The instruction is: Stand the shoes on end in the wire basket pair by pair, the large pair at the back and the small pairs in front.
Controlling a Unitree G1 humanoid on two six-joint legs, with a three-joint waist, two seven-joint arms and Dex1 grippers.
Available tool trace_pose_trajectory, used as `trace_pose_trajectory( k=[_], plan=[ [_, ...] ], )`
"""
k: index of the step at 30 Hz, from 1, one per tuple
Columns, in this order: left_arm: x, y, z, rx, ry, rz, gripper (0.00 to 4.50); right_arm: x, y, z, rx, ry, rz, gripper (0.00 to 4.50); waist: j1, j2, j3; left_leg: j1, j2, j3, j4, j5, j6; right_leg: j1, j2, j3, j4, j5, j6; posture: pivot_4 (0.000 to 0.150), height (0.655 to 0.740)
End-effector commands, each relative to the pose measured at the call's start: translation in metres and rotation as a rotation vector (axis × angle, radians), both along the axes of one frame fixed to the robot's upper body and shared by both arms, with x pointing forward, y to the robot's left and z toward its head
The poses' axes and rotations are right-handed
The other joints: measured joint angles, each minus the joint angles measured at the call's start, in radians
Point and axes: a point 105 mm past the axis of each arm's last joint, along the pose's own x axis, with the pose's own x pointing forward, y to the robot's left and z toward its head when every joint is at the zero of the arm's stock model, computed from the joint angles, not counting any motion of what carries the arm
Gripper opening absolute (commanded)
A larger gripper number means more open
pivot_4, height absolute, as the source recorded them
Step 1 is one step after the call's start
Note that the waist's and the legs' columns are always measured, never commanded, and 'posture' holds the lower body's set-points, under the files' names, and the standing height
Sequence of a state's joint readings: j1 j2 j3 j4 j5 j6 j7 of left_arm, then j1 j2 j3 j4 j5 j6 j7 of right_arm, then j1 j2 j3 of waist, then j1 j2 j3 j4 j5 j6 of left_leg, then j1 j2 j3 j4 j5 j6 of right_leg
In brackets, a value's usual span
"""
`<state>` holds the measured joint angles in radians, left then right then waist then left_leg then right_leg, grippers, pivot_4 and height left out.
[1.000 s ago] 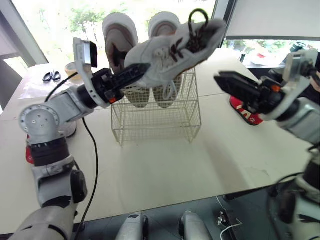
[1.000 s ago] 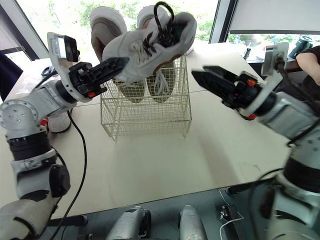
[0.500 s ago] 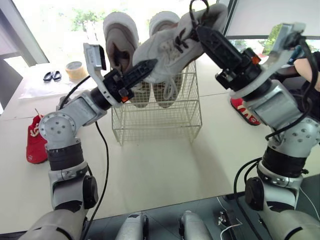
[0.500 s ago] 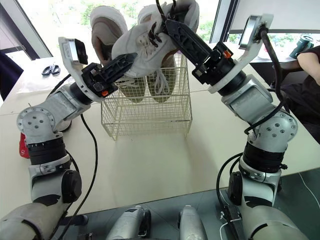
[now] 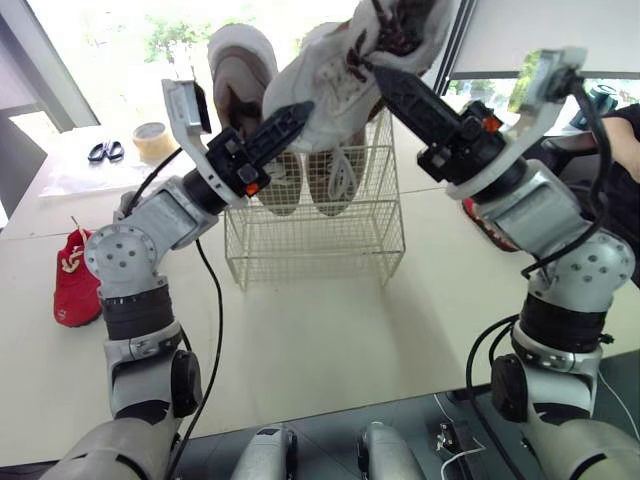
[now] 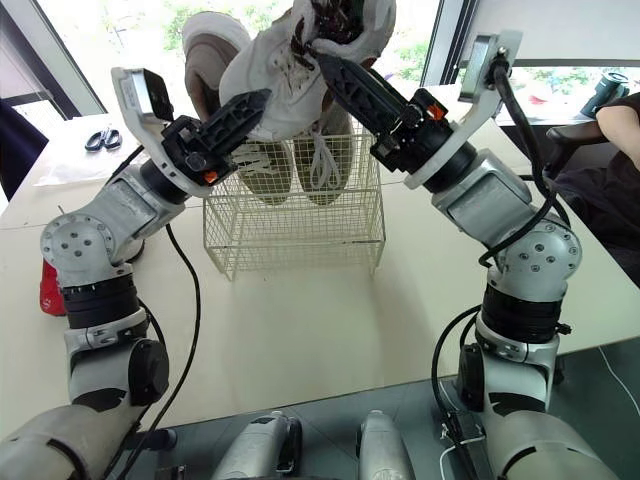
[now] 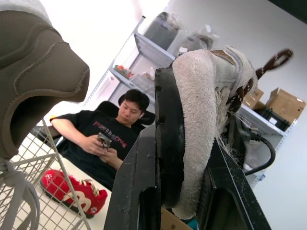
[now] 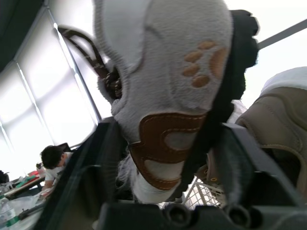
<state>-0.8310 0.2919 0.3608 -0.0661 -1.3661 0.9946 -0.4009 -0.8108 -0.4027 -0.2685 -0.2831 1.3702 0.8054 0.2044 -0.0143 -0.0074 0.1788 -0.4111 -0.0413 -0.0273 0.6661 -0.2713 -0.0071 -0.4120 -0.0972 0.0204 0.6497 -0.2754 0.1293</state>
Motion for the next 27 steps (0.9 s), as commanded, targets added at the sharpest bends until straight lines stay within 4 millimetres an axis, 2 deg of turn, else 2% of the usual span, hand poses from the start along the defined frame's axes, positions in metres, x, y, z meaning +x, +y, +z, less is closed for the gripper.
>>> trace_pose_trajectory(
  k=[1, 3, 6, 11, 14, 15, 17, 21, 27],
  plan=[
    [-0.009, -0.004, 0.005, 0.015, -0.046, -0.004, 0.26, -0.013, 0.001, 0.016, 0.012, -0.084, 0.04, 1.14, 0.0, 0.0, 0.0, 0.0, 0.0, 0.0, 0.0, 0.0, 0.0, 0.0, 0.0, 0.0, 0.0, 0.0, 0.0, 0.15, 0.74],
    [-0.011, -0.005, 0.001, 0.04, -0.041, -0.009, 0.26, -0.012, -0.002, 0.021, 0.021, -0.091, 0.034, 0.31, 0.0, 0.0, 0.0, 0.0, 0.0, 0.0, 0.0, 0.0, 0.0, 0.0, 0.0, 0.0, 0.0, 0.0, 0.0, 0.15, 0.74],
    [-0.009, -0.005, -0.008, 0.095, -0.019, 0.007, 0.26, -0.008, -0.005, 0.024, 0.005, -0.093, 0.008, 0.2, -0.002, 0.0, 0.0, 0.0, 0.0, 0.0, 0.0, 0.0, 0.0, 0.0, 0.0, 0.0, 0.0, 0.0, 0.0, 0.15, 0.74],
    [-0.007, 0.002, -0.018, 0.184, -0.013, 0.036, 2.75, -0.007, -0.008, 0.031, -0.071, -0.13, -0.008, 0.2, 0.0, 0.0, 0.0, 0.0, 0.0, 0.0, 0.0, -0.001, 0.002, 0.0, 0.0, 0.0, 0.0, 0.0, 0.0, 0.15, 0.74],
    [-0.008, 0.016, -0.021, 0.275, -0.051, 0.08, 4.29, -0.004, -0.014, 0.032, -0.229, -0.186, -0.033, 0.2, -0.001, 0.0, 0.0, 0.0, 0.0, 0.0, -0.001, -0.001, 0.002, 0.0, 0.0, 0.0, 0.0, 0.0, 0.0, 0.15, 0.74],
    [-0.009, 0.022, -0.022, 0.299, -0.059, 0.091, 4.47, -0.001, -0.018, 0.033, -0.282, -0.201, -0.045, 0.2, -0.001, 0.0, 0.0, 0.0, 0.0, 0.0, -0.001, -0.001, 0.002, 0.0, 0.0, 0.0, -0.001, 0.0, 0.0, 0.15, 0.74],
    [-0.008, 0.032, -0.022, 0.331, -0.067, 0.108, 4.47, 0.005, -0.024, 0.032, -0.396, -0.24, -0.062, 0.2, -0.002, 0.0, 0.0, 0.0, 0.0, 0.0, -0.001, -0.003, 0.004, 0.0, 0.001, 0.0, -0.001, 0.0, 0.0, 0.15, 0.74],
    [-0.004, 0.054, -0.021, 0.4, -0.086, 0.157, 4.47, 0.026, -0.034, 0.015, -0.768, -0.38, -0.089, 0.2, -0.003, 0.001, 0.001, 0.0, 0.0, 0.001, -0.001, -0.004, 0.007, 0.0, 0.001, -0.001, -0.002, 0.0, 0.0, 0.15, 0.74],
    [-0.004, 0.056, -0.019, 0.406, -0.113, 0.182, 4.47, 0.056, -0.036, -0.003, -1.028, -0.522, -0.039, 0.2, -0.005, 0.0, 0.001, 0.0, 0.0, 0.001, -0.001, -0.003, 0.005, 0.0, 0.001, 0.0, -0.002, 0.0, 0.0, 0.15, 0.74]
  ],
)
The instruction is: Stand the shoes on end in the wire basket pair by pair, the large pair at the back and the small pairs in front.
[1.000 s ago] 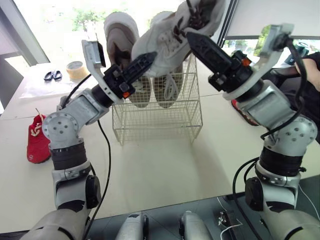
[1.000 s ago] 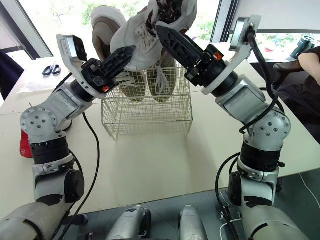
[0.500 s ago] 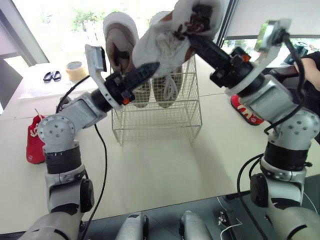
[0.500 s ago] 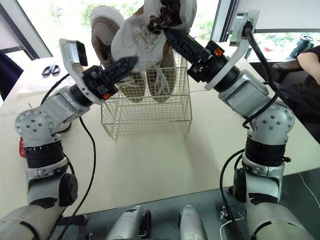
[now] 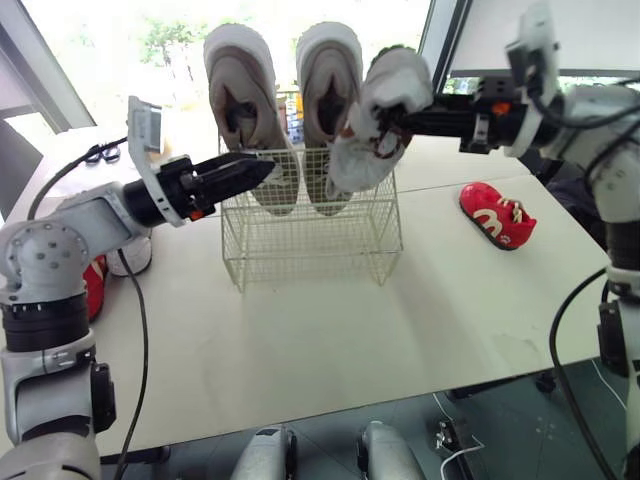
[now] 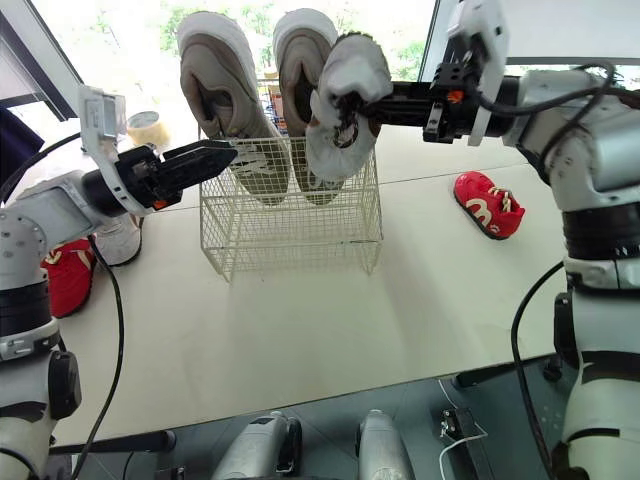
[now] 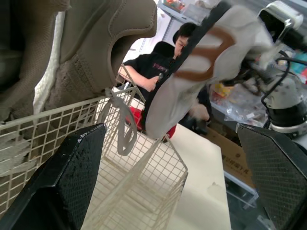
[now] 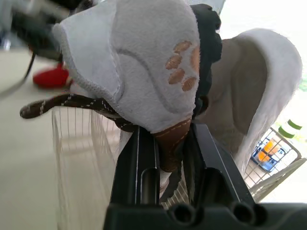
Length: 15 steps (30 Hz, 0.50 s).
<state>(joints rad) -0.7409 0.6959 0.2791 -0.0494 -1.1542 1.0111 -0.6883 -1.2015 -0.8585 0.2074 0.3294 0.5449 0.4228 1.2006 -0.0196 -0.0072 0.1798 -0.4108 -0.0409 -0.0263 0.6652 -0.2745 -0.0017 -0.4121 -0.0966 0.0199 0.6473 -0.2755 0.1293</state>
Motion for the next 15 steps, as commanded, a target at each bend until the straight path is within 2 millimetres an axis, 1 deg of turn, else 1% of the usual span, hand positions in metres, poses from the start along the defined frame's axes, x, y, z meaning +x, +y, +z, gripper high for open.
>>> trace_pose_trajectory(
  k=[1, 7, 15],
  plan=[
    [-0.006, -0.001, 0.009, -0.003, -0.062, 0.003, 4.47, 0.004, 0.002, 0.003, -0.112, -0.111, 0.058, 0.2, 0.0, 0.0, 0.0, 0.0, 0.0, 0.0, 0.0, 0.003, -0.005, 0.0, 0.0, 0.0, 0.0, 0.0, 0.0, 0.15, 0.74],
    [-0.007, -0.002, 0.005, -0.01, -0.062, 0.022, 4.47, 0.013, 0.009, -0.015, -0.162, -0.083, 0.121, 0.2, 0.002, 0.0, 0.0, 0.0, 0.0, 0.0, -0.001, 0.003, -0.006, -0.001, -0.001, 0.0, 0.0, 0.0, 0.0, 0.15, 0.74],
    [-0.007, -0.01, 0.001, -0.012, -0.062, 0.023, 4.47, 0.034, 0.006, -0.034, -0.176, -0.031, 0.085, 0.2, 0.003, 0.0, 0.0, 0.0, 0.0, -0.001, -0.001, 0.003, -0.006, -0.001, -0.001, 0.0, 0.0, 0.0, 0.0, 0.15, 0.74]
  ],
)
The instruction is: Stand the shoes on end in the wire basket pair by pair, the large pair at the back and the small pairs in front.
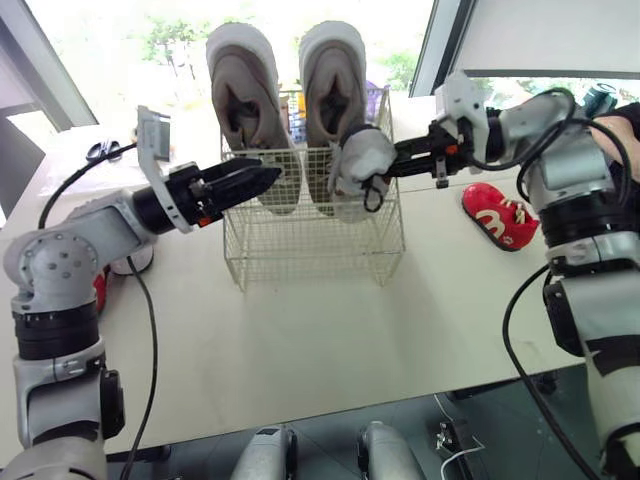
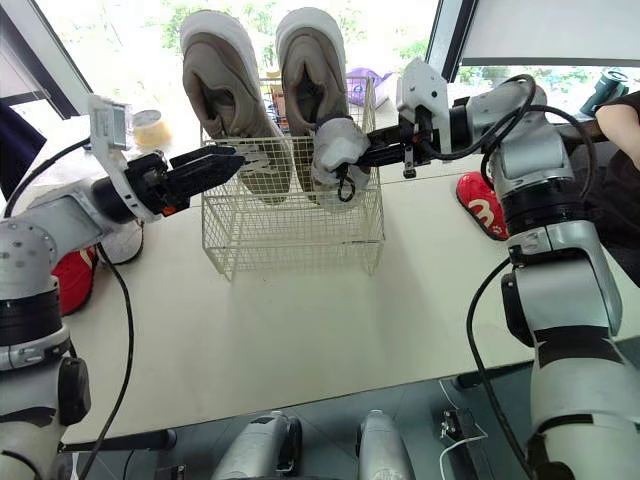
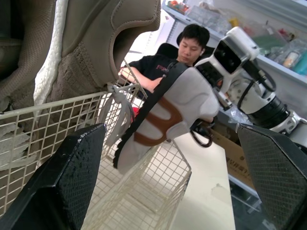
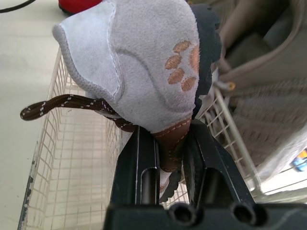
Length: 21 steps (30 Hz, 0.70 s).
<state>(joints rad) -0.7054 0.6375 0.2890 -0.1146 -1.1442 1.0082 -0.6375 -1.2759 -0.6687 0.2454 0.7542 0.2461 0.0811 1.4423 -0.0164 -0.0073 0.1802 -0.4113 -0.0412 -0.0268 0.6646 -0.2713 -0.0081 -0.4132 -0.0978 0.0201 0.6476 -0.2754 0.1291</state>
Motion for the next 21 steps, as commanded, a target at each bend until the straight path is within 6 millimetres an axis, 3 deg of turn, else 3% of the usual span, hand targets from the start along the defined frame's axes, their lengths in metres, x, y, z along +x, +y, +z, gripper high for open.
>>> trace_pose_trajectory(
  k=[1, 10, 18, 21],
  plan=[
    [-0.005, -0.002, 0.008, -0.003, -0.059, 0.009, 4.47, 0.002, -0.002, 0.019, 0.021, -0.075, -0.006, 0.2, -0.001, 0.0, 0.0, 0.0, 0.0, 0.0, 0.0, 0.0, 0.0, 0.0, 0.0, 0.0, 0.0, 0.0, 0.0, 0.15, 0.74],
    [-0.006, 0.001, 0.006, 0.009, -0.056, 0.022, 4.5, 0.0, -0.003, 0.027, 0.024, -0.147, -0.002, 4.43, -0.002, 0.0, 0.0, 0.0, 0.0, 0.0, -0.001, 0.0, 0.0, 0.0, 0.0, 0.0, 0.0, 0.0, 0.0, 0.15, 0.74],
    [-0.007, 0.005, 0.005, 0.017, -0.057, 0.042, 4.5, -0.018, -0.013, 0.045, -0.006, -0.268, -0.022, 4.43, 0.004, 0.0, 0.0, 0.0, 0.0, 0.0, 0.0, 0.0, 0.0, 0.0, 0.0, 0.0, 0.0, 0.0, 0.0, 0.15, 0.74],
    [-0.003, 0.022, 0.01, 0.039, -0.077, 0.133, 4.5, -0.032, -0.018, 0.062, 0.023, -0.312, -0.039, 4.43, 0.002, 0.0, 0.0, 0.0, 0.0, 0.0, 0.0, 0.0, 0.0, 0.0, 0.0, 0.0, 0.0, 0.0, 0.0, 0.15, 0.74]
  ],
)
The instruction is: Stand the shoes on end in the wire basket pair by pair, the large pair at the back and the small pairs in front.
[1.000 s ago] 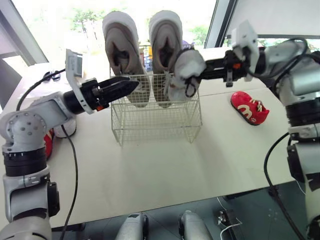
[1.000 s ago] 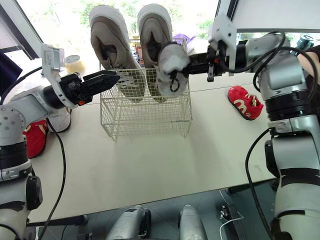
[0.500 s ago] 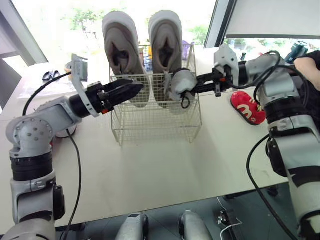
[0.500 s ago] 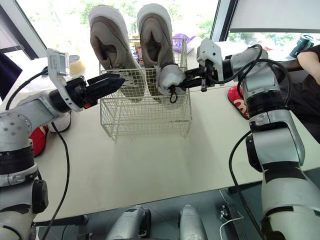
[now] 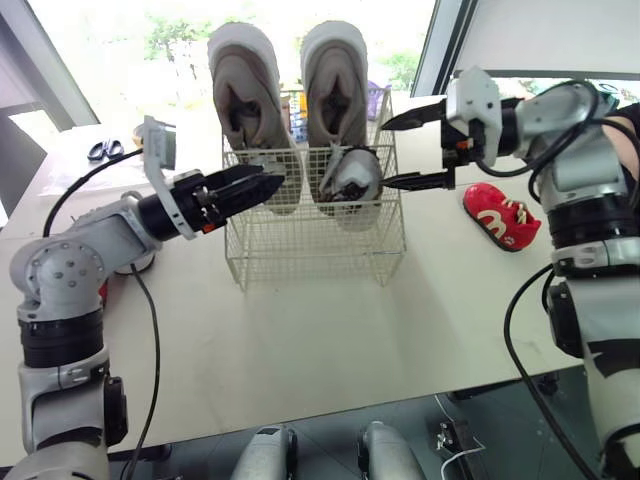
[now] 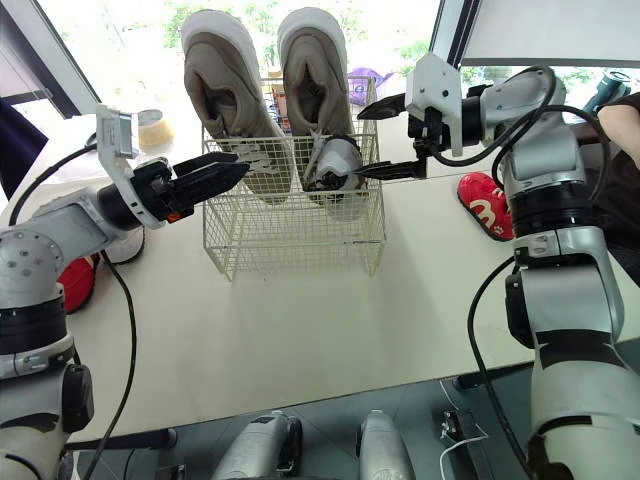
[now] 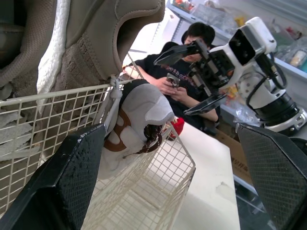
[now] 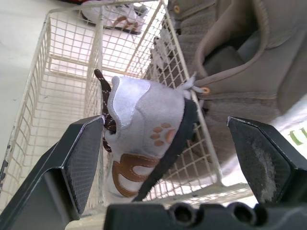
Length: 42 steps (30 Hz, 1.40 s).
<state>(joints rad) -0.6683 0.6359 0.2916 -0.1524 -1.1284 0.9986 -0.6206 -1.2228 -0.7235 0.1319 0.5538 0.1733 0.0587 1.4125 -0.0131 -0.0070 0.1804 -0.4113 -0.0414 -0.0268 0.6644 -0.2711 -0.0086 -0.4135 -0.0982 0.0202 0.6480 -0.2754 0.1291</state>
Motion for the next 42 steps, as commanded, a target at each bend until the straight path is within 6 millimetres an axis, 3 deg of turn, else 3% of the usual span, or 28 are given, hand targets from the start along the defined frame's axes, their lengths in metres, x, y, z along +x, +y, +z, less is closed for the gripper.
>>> trace_pose_trajectory(
  k=[1, 5, 8, 11, 14, 20, 23, 35, 42],
  plan=[
    [0.001, 0.028, 0.02, 0.024, -0.087, 0.141, 4.5, -0.024, -0.007, 0.039, 0.067, -0.113, -0.001, 4.43, -0.001, 0.0, 0.0, 0.0, 0.0, 0.0, 0.0, 0.0, 0.0, 0.0, 0.0, 0.0, 0.0, 0.0, 0.0, 0.15, 0.74],
    [0.02, 0.078, 0.033, 0.113, -0.109, 0.454, 4.5, -0.057, 0.002, 0.056, 0.132, -0.111, 0.059, 4.43, -0.005, 0.0, 0.0, 0.0, 0.0, 0.0, -0.002, 0.0, 0.0, -0.002, 0.0, 0.001, 0.0, 0.0, 0.0, 0.15, 0.74],
    [0.042, 0.121, 0.034, 0.18, -0.053, 0.705, 4.5, -0.08, 0.018, 0.052, 0.141, -0.087, 0.124, 4.43, -0.002, 0.0, 0.0, 0.0, 0.0, 0.0, -0.002, 0.0, 0.0, -0.002, 0.001, 0.001, 0.001, 0.0, 0.0, 0.15, 0.74],
    [0.068, 0.16, 0.016, 0.265, 0.07, 0.927, 4.5, -0.091, 0.031, 0.045, 0.149, -0.072, 0.162, 4.43, 0.004, 0.0, 0.0, 0.0, 0.0, 0.0, -0.001, 0.0, 0.001, -0.001, 0.001, 0.0, 0.001, 0.0, 0.0, 0.15, 0.74],
    [0.09, 0.186, -0.011, 0.325, 0.199, 1.076, 4.5, -0.092, 0.037, 0.04, 0.16, -0.063, 0.163, 4.43, 0.011, 0.0, 0.0, 0.0, -0.002, -0.001, 0.0, -0.001, 0.002, -0.001, 0.0, 0.0, 0.002, 0.0, 0.0, 0.15, 0.74],
    [0.114, 0.204, -0.046, 0.395, 0.32, 1.185, 4.5, -0.092, 0.041, 0.036, 0.168, -0.061, 0.154, 4.43, 0.017, -0.004, 0.001, -0.003, -0.002, 0.0, 0.001, 0.0, 0.001, -0.003, 0.0, -0.001, 0.002, 0.0, 0.0, 0.15, 0.74],
    [0.116, 0.211, -0.053, 0.433, 0.334, 1.223, 4.5, -0.094, 0.04, 0.036, 0.174, -0.061, 0.144, 4.43, 0.01, -0.005, 0.0, -0.015, -0.002, -0.001, 0.004, 0.001, 0.0, -0.015, 0.001, -0.001, 0.006, 0.001, 0.0, 0.15, 0.74],
    [0.104, 0.238, -0.057, 0.413, 0.389, 1.311, 4.5, -0.098, 0.037, 0.032, 0.189, -0.06, 0.084, 4.43, -0.002, -0.006, 0.001, -0.015, -0.002, -0.001, 0.004, 0.001, 0.0, -0.016, 0.0, -0.002, 0.011, 0.001, 0.0, 0.15, 0.74],
    [0.091, 0.246, -0.064, 0.43, 0.475, 1.272, 4.5, -0.097, 0.038, 0.029, 0.189, -0.058, 0.076, 4.43, -0.001, -0.006, 0.0, -0.015, -0.002, -0.001, 0.005, 0.001, 0.0, -0.016, 0.0, -0.002, 0.012, 0.001, 0.0, 0.15, 0.74]
  ],
)
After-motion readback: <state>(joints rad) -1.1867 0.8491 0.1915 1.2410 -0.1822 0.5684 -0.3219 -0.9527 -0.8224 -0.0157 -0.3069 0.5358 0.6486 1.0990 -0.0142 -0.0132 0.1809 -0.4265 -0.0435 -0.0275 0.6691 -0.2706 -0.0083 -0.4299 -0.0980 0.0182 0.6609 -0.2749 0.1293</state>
